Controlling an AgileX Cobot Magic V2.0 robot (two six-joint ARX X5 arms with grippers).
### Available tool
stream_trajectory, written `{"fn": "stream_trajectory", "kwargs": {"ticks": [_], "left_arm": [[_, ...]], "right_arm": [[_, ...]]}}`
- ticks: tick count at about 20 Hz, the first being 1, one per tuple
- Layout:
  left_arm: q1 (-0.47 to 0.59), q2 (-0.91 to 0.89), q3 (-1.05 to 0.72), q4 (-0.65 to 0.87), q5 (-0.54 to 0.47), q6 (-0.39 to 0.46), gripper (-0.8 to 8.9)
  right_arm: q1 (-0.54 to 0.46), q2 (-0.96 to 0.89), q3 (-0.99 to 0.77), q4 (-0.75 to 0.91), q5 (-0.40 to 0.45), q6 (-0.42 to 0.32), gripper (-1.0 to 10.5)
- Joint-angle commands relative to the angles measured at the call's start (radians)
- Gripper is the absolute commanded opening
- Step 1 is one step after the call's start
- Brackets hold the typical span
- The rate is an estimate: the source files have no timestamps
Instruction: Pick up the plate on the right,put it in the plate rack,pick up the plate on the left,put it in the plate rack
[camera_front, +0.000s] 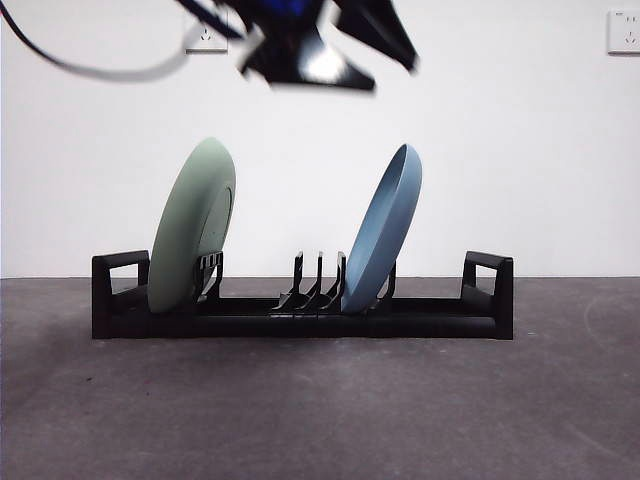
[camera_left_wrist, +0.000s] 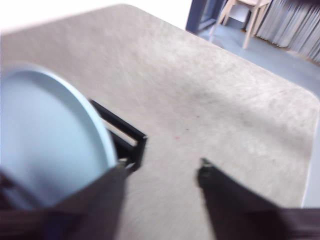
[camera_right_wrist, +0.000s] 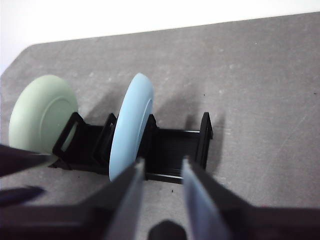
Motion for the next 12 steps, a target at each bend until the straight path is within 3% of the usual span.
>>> {"fn": "stream_trajectory", "kwargs": {"ticks": [1,5,7,9,12], "left_arm": [[-0.002,-0.084,-0.006,-0.1,-0.051,0.093,-0.07],[0.009,-0.289,-0.006,-0.325,-0.303,0.195,-0.08],[0.034,-0.373,-0.006,-0.392,-0.422,0.219,-0.08],[0.076,-0.448,-0.013,-0.433,-0.434,0.222,-0.08],[0.147,-0.58,-0.108,-0.433,-0.434,0.23,-0.08]], "right_arm": [[0.001,0.001,-0.002,0.003,0.002,-0.019,-0.1],[0.006,0.0,-0.007,0.003,0.006,-0.045,-0.1],[0.023,-0.011,-0.033,0.022,0.048,-0.046,-0.1],[0.054,-0.041,-0.088,0.066,0.11,-0.049,-0.1],[0.1,-0.117,-0.211,0.161,0.138,-0.044,-0.1]]}}
